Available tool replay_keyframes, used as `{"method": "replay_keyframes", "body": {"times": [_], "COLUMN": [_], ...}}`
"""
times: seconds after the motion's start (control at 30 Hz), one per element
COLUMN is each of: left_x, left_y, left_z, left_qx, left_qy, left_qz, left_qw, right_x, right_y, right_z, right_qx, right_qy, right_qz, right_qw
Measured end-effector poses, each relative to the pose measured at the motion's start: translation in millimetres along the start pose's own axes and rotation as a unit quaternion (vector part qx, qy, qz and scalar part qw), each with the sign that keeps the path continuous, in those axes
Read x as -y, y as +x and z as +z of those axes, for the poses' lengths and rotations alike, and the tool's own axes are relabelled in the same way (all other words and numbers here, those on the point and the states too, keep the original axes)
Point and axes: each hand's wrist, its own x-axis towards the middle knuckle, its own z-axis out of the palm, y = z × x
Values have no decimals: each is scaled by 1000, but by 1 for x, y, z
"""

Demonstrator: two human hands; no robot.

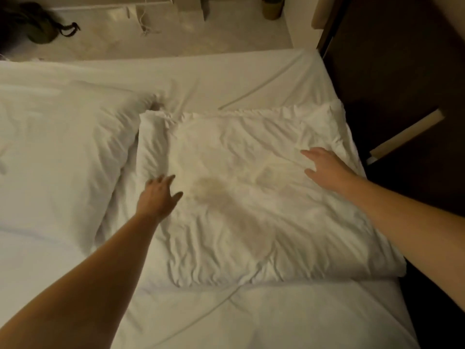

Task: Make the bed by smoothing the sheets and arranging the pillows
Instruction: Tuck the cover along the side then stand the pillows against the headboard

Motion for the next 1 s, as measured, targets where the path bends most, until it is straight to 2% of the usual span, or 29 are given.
{"method": "replay_keyframes", "body": {"times": [0.23,0.37,0.47,0.6,0.77,0.87,1.0], "left_x": [17,36,44,61,76,71,74], "left_y": [-87,-135,-156,-167,-155,-150,-162], "left_z": [115,153,170,188,207,220,227], "left_qx": [136,105,94,121,82,121,168], "left_qy": [3,59,91,148,173,166,167], "left_qz": [34,116,129,140,123,102,107], "left_qw": [990,986,983,972,974,973,966], "right_x": [-18,-33,-46,-55,-63,-67,-69], "right_y": [-40,-79,-113,-148,-149,-139,-154], "right_z": [88,143,175,208,242,253,260], "right_qx": [88,157,200,199,164,159,195], "right_qy": [0,-4,-52,-124,-145,-161,-161], "right_qz": [11,22,31,44,68,60,36], "right_qw": [996,987,978,971,973,972,967]}}
